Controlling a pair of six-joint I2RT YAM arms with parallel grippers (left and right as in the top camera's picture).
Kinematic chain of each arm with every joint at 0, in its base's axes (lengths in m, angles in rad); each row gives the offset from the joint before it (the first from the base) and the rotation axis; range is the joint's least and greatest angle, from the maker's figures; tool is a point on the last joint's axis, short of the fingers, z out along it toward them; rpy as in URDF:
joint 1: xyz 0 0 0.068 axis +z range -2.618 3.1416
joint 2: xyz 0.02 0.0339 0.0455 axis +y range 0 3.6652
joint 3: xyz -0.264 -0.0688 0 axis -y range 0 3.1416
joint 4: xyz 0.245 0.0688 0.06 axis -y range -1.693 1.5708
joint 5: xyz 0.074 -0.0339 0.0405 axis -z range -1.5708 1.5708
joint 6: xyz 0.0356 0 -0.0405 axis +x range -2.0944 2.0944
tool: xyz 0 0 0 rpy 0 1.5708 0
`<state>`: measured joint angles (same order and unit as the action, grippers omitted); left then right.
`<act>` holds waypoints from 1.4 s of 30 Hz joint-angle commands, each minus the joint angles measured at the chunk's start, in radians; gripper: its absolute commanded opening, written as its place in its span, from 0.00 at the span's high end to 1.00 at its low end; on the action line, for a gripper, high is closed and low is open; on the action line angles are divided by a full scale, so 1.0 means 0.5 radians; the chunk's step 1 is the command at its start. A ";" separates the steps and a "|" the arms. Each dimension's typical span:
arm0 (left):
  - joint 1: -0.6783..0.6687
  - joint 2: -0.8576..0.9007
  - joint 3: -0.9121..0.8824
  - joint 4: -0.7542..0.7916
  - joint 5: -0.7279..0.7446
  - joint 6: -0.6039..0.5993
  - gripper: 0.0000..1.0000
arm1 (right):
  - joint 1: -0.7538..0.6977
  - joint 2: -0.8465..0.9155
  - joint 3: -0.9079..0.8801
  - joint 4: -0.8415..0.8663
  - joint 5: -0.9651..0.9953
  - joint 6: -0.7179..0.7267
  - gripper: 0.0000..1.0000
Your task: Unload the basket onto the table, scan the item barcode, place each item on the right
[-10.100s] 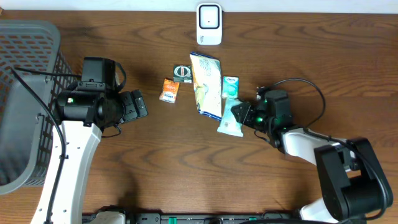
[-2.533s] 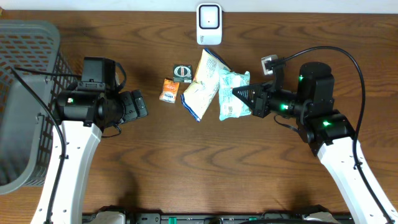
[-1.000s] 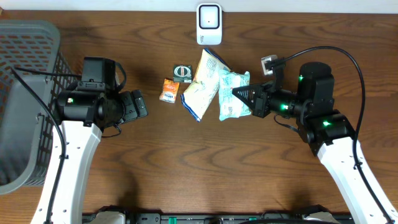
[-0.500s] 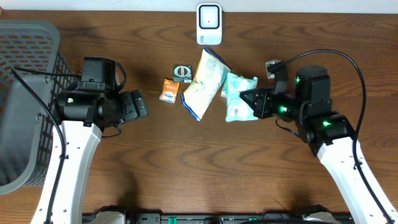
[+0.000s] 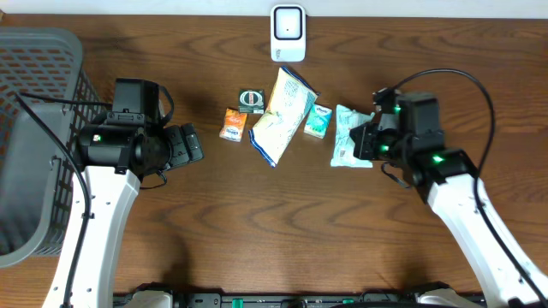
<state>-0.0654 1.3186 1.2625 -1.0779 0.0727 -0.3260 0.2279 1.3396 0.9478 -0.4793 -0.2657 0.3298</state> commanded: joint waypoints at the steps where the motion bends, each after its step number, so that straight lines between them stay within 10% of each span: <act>1: 0.011 0.000 0.002 -0.010 -0.006 -0.018 0.02 | 0.051 0.114 0.003 -0.010 0.082 -0.157 0.99; 14: 0.011 0.000 0.002 -0.010 -0.006 -0.018 0.02 | 0.057 0.158 0.003 -0.237 0.752 -0.168 0.99; 42: 0.011 0.000 0.002 -0.010 -0.006 -0.018 0.02 | 0.225 0.162 0.003 0.312 -0.258 -0.253 0.99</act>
<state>-0.0654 1.3186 1.2625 -1.0775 0.0723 -0.3260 0.3058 1.4204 0.9470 -0.3420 -0.3611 0.2451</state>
